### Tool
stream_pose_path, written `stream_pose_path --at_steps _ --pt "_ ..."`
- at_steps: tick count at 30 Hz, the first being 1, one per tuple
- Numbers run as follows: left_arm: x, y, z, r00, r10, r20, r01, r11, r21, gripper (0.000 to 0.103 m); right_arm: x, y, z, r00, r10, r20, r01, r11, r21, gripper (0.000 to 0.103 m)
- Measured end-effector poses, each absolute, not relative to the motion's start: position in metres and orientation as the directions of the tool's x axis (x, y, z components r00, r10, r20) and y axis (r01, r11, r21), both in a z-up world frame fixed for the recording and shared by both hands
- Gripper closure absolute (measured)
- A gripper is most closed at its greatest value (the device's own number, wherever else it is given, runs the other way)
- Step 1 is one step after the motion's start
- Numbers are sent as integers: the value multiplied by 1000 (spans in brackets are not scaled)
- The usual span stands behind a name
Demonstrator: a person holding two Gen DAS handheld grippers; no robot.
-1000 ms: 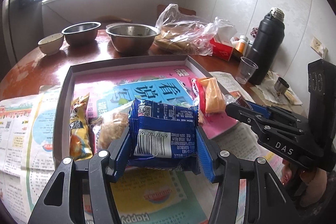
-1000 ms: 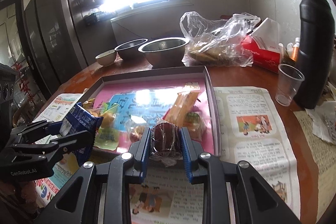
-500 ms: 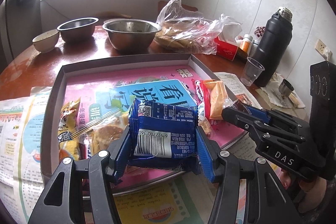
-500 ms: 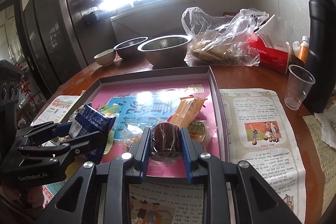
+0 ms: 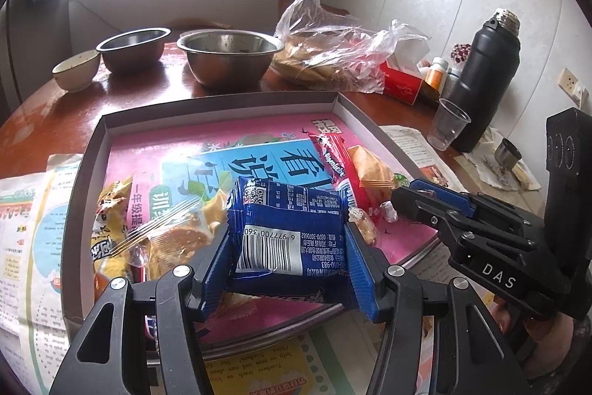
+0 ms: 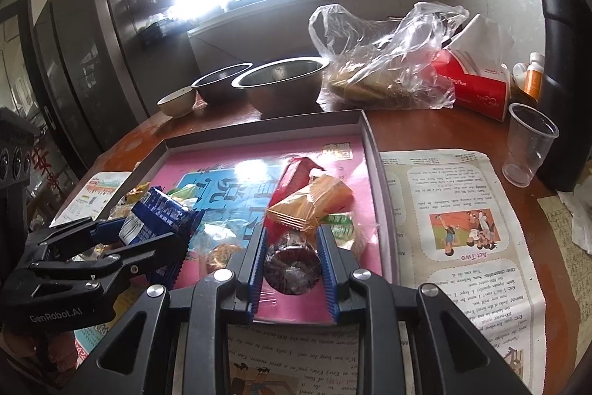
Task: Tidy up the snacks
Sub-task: 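Lift the blue packet with the left gripper while the right gripper carries the chocolate cake over the tray, then lower the chocolate cake into the tray and open the right gripper while the left gripper releases the blue packet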
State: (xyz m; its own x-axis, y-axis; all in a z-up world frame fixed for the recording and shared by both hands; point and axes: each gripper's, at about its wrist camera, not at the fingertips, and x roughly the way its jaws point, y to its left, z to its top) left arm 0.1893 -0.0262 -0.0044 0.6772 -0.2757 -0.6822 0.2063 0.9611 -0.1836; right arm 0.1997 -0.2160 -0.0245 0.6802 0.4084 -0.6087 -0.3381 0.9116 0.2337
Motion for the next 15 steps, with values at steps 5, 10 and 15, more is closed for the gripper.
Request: stream_pose_path --at_steps 5,10,15 --pt "191 -27 -6 675 -277 -684 206 961 -186 44 199 -214 -27 675 411 -613 -344 910 231 75" --pt "190 -28 -6 675 -277 -684 207 961 -185 44 197 -211 -30 669 415 -617 -352 908 230 75" --pt "191 -28 -6 675 -276 -684 205 961 -186 44 201 -209 -28 680 410 -607 -352 910 221 75"
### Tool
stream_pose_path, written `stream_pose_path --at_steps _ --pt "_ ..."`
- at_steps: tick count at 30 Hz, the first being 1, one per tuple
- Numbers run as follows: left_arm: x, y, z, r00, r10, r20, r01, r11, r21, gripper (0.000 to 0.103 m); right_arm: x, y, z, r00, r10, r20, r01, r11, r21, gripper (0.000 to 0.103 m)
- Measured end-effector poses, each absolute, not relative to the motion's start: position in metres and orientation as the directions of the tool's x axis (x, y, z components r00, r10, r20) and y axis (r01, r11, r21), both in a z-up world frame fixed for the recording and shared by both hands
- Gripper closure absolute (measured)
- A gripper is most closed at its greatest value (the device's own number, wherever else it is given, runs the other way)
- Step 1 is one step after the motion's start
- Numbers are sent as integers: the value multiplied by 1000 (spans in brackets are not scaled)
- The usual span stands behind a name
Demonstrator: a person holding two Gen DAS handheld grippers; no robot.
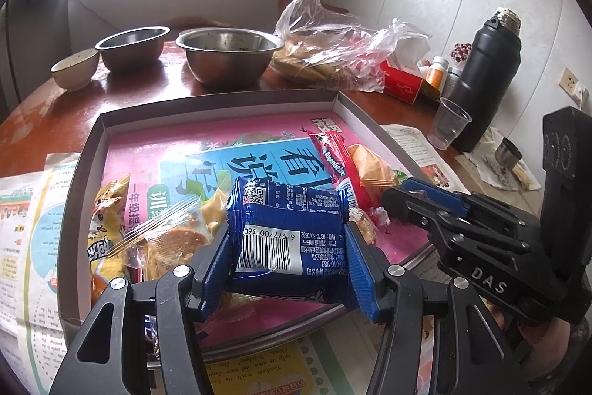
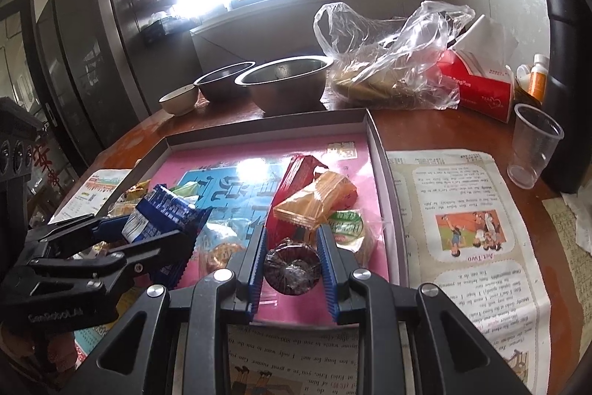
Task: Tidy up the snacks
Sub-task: 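Lower the chocolate cake into the tray and open the right gripper while the left gripper releases the blue packet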
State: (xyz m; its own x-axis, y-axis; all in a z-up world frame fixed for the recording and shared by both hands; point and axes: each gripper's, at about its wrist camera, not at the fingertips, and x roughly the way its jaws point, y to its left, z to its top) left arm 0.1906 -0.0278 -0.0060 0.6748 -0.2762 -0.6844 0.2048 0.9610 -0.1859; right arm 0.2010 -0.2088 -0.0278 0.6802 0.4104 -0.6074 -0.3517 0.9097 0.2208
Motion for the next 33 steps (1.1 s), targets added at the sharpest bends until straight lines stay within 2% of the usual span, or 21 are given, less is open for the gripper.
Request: stream_pose_path --at_steps 25,33 --pt "191 -29 -7 673 -269 -689 201 963 -179 43 200 -211 -30 670 411 -618 -339 910 238 74" --pt "192 -29 -7 669 -272 -692 200 962 -186 42 196 -208 -31 669 400 -626 -340 914 220 69"
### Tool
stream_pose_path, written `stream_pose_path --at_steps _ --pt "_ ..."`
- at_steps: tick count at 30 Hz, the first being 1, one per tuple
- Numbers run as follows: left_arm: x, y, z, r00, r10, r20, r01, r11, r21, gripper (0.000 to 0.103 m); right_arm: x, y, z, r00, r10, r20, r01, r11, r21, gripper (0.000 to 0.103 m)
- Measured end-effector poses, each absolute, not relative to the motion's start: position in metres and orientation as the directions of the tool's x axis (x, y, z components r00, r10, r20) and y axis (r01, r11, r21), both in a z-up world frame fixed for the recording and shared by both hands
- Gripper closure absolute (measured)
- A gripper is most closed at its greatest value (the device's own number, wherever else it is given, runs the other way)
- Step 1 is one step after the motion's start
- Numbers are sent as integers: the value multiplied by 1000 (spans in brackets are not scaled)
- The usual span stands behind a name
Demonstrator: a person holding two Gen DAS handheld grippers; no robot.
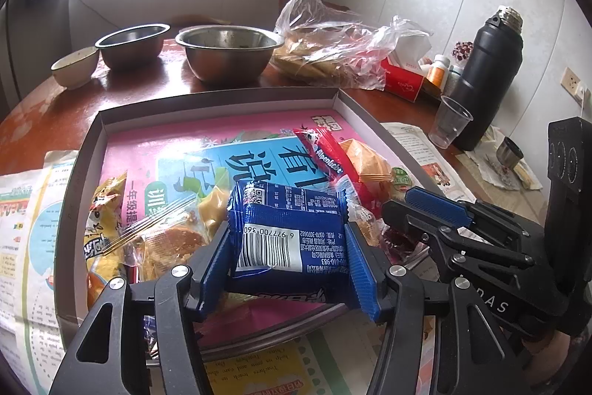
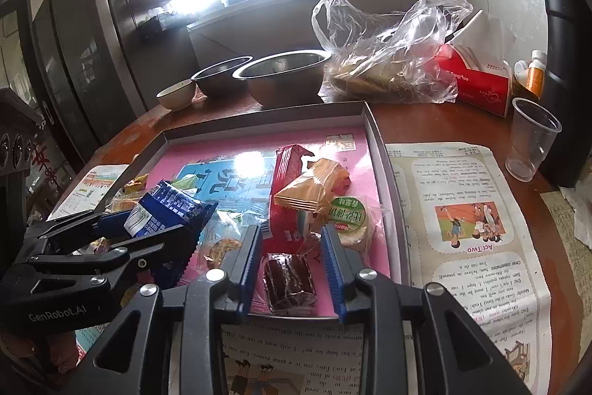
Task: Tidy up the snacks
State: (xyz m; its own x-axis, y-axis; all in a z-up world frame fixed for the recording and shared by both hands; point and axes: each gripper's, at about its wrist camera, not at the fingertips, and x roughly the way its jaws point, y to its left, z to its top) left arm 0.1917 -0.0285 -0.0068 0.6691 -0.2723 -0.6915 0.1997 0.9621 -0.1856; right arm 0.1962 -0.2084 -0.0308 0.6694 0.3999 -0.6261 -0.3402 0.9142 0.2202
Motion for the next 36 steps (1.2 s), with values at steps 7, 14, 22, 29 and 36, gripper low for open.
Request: stream_pose_path --at_steps 7,14,22,29,36 --pt "190 -29 -6 667 -269 -695 195 963 -186 40 195 -210 -31 671 390 -630 -330 919 217 65" --pt "188 -28 -6 663 -281 -693 200 960 -198 37 193 -213 -29 678 379 -629 -311 924 221 57" --pt "186 -29 -5 665 -280 -693 204 960 -193 35 192 -213 -29 685 360 -634 -294 932 212 48" --pt "183 -26 0 674 -288 -680 208 958 -199 29 191 -212 -28 693 340 -636 -280 940 197 41" --pt "178 -23 8 693 -277 -665 195 961 -197 27 187 -214 -24 709 322 -628 -264 946 188 35"
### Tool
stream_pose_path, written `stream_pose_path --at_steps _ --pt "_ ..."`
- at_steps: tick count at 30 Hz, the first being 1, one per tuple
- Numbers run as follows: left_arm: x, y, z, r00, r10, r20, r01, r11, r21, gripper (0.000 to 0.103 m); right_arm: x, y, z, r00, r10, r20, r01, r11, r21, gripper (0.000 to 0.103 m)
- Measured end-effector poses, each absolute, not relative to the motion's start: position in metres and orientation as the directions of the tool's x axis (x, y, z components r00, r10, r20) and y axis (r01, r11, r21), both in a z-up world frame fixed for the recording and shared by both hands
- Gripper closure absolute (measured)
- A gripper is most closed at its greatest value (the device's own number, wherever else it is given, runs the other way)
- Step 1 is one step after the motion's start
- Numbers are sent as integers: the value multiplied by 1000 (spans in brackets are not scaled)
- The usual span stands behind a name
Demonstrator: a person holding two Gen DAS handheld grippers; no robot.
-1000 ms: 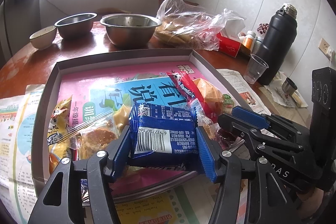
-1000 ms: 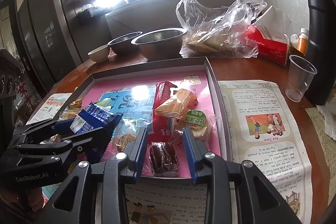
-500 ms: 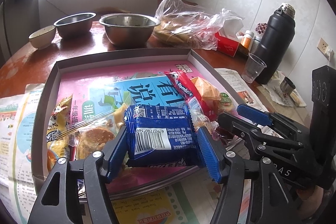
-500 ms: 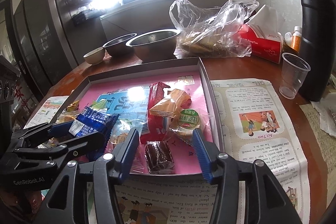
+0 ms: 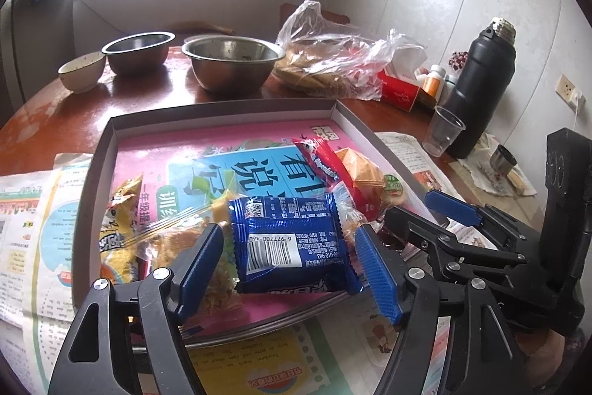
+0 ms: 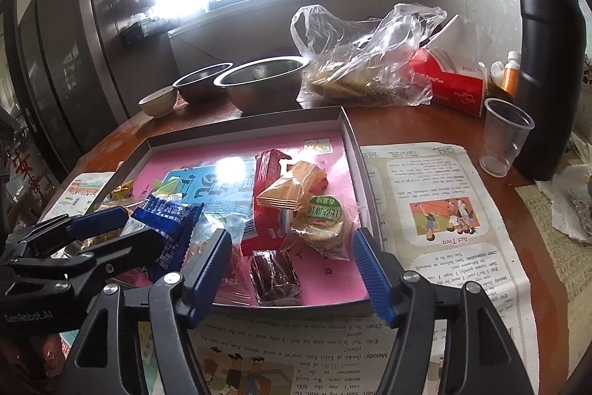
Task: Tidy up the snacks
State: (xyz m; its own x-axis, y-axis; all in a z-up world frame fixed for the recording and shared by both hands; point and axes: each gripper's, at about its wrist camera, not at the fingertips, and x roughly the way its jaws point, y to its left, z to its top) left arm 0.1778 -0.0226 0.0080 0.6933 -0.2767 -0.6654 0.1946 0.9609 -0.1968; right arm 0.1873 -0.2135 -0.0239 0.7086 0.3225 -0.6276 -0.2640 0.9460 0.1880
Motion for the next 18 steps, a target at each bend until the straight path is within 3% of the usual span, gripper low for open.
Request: stream_pose_path --at_steps 18 --pt "165 -13 23 724 -241 -647 159 970 -183 24 180 -216 -10 760 254 -598 -211 967 143 10"
